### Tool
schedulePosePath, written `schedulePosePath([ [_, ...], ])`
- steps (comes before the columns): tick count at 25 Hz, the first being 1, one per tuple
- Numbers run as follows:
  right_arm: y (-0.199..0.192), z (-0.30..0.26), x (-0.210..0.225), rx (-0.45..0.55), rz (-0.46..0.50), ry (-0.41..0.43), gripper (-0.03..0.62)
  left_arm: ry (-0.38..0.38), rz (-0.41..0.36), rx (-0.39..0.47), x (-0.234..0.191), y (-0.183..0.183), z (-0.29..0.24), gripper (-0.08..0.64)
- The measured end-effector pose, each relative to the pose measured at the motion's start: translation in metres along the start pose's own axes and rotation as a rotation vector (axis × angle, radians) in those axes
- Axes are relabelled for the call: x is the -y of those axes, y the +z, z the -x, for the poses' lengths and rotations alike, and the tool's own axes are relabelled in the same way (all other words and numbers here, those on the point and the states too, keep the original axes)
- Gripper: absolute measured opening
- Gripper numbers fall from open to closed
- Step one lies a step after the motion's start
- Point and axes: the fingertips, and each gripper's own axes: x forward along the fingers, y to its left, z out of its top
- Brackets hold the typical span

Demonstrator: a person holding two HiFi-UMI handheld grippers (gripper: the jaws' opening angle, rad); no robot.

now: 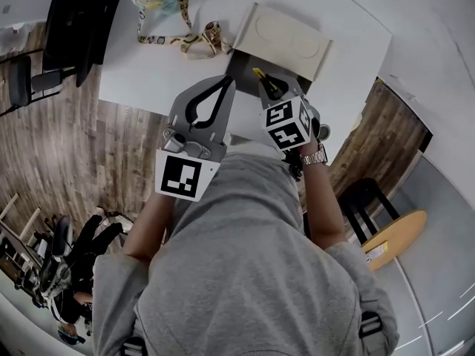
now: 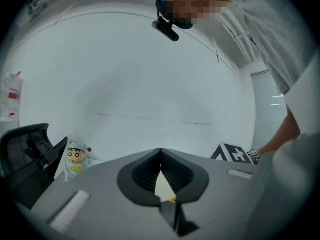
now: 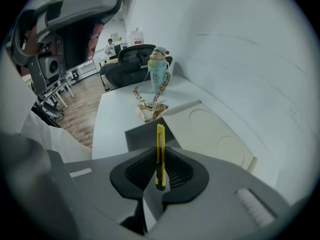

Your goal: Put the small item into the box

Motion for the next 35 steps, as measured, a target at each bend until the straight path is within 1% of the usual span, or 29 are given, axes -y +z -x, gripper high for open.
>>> schedulePosePath([
  [12,-0.014,-0.029,0.001,-0.066,-0.024,0.039,0.065,-0.009,0.016,-0.019,-0.006,-0.007,-0.010,0.003],
  [23,-0.024,-0.051,-0.004,-0.137,-0.014,0.070,0.065,0.011,0.025,-0.038,-0.017,-0.012,-0.009,0.003],
  [35,-0.046,-0.063,0.002,-0.221,-0.039,0.070,0.066,0.009,0.026,-0.034,-0.018,-0.012,-0.014,0.003],
])
